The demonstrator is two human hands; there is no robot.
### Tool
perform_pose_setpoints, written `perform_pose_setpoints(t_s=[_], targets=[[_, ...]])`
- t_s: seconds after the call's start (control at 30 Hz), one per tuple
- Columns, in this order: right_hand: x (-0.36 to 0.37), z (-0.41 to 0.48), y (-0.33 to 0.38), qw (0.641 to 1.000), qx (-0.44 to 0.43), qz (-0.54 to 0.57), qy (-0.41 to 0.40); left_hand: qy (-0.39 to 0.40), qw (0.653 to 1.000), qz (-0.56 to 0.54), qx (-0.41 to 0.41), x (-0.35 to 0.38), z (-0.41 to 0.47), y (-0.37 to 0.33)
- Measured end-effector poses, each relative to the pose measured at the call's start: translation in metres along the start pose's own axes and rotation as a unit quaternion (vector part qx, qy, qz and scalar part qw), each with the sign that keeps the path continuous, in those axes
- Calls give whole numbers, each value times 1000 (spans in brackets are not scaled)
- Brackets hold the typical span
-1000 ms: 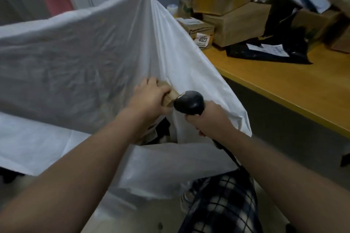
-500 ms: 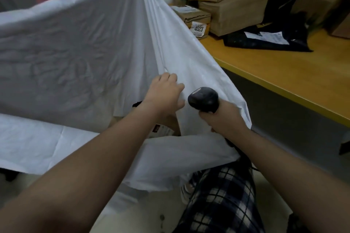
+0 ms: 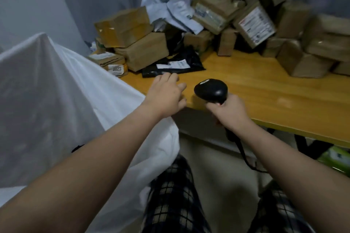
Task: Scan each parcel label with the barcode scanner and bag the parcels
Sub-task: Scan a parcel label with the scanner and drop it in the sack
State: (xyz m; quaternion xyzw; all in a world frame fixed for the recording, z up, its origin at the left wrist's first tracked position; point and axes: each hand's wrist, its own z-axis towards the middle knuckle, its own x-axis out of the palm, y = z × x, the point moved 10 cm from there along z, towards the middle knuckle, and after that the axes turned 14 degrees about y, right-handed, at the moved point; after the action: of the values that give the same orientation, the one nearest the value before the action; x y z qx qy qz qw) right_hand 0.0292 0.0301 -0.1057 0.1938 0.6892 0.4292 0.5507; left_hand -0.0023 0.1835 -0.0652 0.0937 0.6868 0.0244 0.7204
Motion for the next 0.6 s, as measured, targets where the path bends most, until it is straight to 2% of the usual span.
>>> perform_pose_setpoints(t_s=[0.13,0.3,0.47,0.6], targets=[[-86,-8,-30,997,28,8,-78,-3,997,-59,44,-27,50,-58],[-157,-6,-59,985,70,95,-126,-5,990,-117,84,-52,113,-99],[-207,28,-69,975,84,115,-169,-7,990,-103,97,-69,187,-109],[-225,65,-77,974,106,108,-167,-25,995,-7,92,-78,251,-114]])
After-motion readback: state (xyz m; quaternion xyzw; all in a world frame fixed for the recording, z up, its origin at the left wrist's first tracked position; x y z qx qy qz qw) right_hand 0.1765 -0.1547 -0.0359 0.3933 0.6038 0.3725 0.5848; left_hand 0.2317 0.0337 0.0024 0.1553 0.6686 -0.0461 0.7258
